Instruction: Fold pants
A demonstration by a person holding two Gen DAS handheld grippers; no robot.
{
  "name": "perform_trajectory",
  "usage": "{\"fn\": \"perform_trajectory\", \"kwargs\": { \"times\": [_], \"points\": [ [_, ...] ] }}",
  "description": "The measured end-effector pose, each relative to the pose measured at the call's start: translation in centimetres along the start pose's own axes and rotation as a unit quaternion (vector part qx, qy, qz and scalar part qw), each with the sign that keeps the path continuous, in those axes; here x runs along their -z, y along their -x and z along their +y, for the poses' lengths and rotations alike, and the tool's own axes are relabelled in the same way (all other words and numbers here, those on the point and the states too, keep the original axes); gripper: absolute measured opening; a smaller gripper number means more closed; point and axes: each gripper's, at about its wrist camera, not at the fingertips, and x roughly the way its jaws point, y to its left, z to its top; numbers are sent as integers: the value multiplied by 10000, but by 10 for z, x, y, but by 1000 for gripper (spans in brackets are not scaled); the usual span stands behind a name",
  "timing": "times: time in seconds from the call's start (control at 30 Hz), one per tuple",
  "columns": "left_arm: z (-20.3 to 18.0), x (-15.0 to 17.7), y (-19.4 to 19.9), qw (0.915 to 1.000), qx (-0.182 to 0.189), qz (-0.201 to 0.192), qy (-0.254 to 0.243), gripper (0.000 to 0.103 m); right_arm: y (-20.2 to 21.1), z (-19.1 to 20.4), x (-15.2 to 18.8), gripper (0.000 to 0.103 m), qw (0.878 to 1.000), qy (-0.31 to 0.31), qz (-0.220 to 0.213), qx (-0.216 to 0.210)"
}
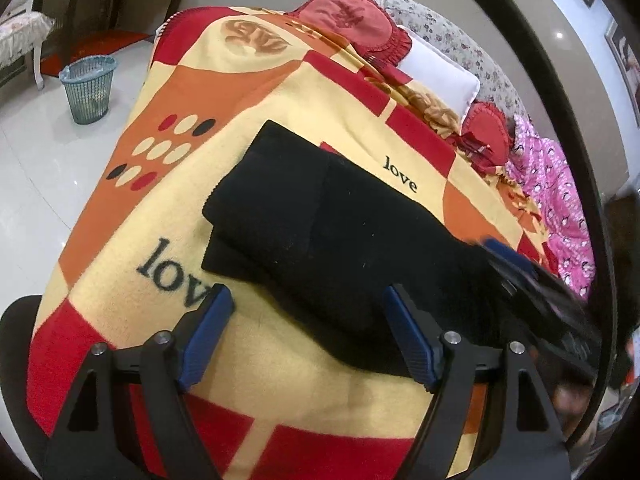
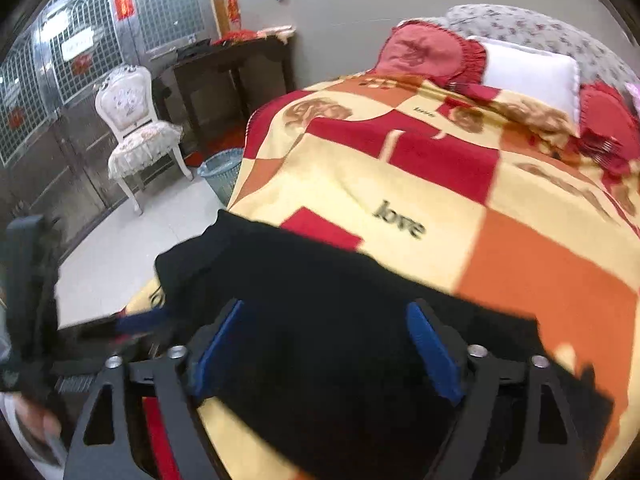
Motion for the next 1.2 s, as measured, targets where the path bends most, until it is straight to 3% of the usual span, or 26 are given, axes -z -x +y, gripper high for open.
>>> {"fn": "perform_trajectory", "kwargs": {
  "times": [0.1,0.27,0.43,0.47,0.5,0.57,0.6,0.67,0.77,0.83,0.9,0.93,1.03,1.13,1.2],
  "points": [
    [6,-1,1,9995,247,-7,175,85,-32,13,-22,88,9988,319,337,156],
    [9,-3,0,9988,358,-161,297,89,-77,31,-42,88,9950,763,638,-23],
    [6,-5,-4,9985,404,-311,183,90,-109,27,-41,82,9962,353,663,-446],
    [6,-7,-5,9983,460,-307,187,80,-108,24,-40,66,9969,257,540,-511],
    [6,-8,-8,9982,540,-233,151,56,-107,24,-40,44,9966,236,524,-594],
    [3,-11,-18,9983,578,52,-45,32,-101,21,-41,33,9971,122,452,-598],
    [1,-12,-18,9982,581,65,-111,28,-96,20,-42,26,9973,87,414,-607],
    [-5,-15,-11,9970,739,4,-228,24,-83,19,-42,22,9975,23,323,-633],
    [-29,-21,8,9916,1121,-253,-592,22,-44,9,-39,24,9981,-92,26,-603],
    [-56,-22,19,9829,1526,-356,-965,22,-9,-7,-32,37,9983,-305,-207,-448],
    [-86,-19,21,9711,1938,-311,-1358,21,32,-31,-18,75,9969,-607,-493,-29],
    [-105,-15,21,9633,2100,-298,-1646,21,49,-42,-9,81,9953,-753,-584,167],
    [-152,7,4,9434,2417,23,-2269,21,102,-85,32,85,9854,-1314,-795,733],
    [-177,33,-28,9331,2422,616,-2585,21,129,-127,71,87,9690,-2004,-688,1274],
    [-184,48,-46,9271,2372,1018,-2719,25,137,-154,99,88,9553,-2587,-684,1260]
  ]
}}
